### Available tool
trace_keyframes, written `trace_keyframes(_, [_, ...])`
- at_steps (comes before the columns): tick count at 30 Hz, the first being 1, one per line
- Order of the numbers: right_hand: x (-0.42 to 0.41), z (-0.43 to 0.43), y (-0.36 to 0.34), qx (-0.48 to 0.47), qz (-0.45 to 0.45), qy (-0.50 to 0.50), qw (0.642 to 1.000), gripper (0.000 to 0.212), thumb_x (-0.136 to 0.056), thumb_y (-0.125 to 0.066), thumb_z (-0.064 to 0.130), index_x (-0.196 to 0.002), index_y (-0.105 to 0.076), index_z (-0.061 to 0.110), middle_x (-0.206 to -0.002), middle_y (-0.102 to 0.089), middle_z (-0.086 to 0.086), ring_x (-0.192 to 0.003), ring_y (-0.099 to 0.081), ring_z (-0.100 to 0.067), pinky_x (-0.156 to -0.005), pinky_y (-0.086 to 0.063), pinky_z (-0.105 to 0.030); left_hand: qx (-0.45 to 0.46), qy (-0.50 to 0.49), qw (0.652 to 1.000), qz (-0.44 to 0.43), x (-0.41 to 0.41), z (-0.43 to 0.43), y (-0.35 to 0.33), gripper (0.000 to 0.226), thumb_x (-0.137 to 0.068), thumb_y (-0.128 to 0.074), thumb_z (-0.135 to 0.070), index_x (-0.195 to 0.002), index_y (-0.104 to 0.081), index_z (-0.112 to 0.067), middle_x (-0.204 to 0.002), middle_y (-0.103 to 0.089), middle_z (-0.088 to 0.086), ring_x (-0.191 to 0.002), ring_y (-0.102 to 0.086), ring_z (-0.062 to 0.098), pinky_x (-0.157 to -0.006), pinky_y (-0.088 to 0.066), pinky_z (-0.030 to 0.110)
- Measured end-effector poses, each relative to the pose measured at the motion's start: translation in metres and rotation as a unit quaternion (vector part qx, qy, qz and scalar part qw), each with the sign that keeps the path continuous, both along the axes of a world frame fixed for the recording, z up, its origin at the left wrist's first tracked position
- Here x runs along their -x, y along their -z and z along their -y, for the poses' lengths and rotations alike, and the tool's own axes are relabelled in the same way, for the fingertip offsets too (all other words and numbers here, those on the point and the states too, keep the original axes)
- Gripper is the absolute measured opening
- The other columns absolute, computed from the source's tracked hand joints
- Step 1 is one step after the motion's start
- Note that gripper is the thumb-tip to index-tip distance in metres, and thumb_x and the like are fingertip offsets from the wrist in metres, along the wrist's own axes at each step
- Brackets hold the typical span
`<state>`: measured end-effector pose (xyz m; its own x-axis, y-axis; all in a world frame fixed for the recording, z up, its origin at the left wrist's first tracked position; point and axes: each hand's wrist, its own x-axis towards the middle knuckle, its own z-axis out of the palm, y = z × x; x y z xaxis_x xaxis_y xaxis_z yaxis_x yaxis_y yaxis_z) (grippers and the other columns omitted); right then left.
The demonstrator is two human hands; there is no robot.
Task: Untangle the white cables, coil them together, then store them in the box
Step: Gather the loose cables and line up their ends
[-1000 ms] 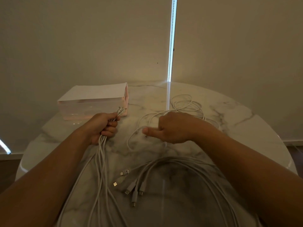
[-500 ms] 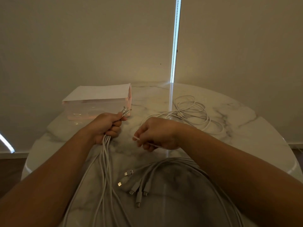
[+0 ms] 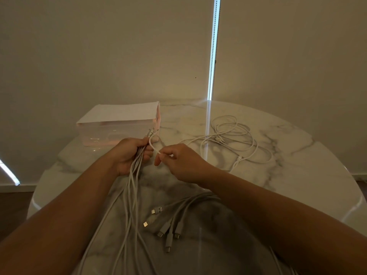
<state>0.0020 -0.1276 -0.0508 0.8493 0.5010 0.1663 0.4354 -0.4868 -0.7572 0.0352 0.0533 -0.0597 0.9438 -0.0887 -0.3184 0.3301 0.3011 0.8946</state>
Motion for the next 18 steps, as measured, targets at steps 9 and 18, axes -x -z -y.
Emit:
trace_keyframes(9, [0.0002, 0.0004, -0.0008, 0.117, -0.022, -0.05, 0.992, 0.029, -0.099, -0.049, 0.019, -0.08, -0.071, 0.017, -0.06, -0.05, 0.01, -0.057, -0.046, -0.006, -0.058, -0.035, -0.017, 0.086, 0.009, 0.996, -0.013, 0.0021, 0.0037, -0.0062, 0.031, -0.102, -0.039, -0.017, -0.083, -0.059, -0.003, -0.058, -0.056, 0.004, -0.049, -0.059, 0.013, -0.053, -0.057, 0.024])
trace_keyframes(18, [0.0076, 0.0041, -0.0004, 0.252, 0.099, -0.121, 0.955, 0.028, -0.096, -0.05, 0.018, -0.071, -0.058, 0.01, -0.073, -0.055, 0.0, -0.069, -0.051, -0.015, -0.064, -0.039, -0.027, 0.142, 0.04, 0.988, -0.049, 0.0011, 0.0068, -0.0022, 0.026, -0.102, -0.036, -0.018, -0.089, -0.056, -0.007, -0.059, -0.042, -0.002, -0.045, -0.045, 0.008, -0.044, -0.049, 0.018])
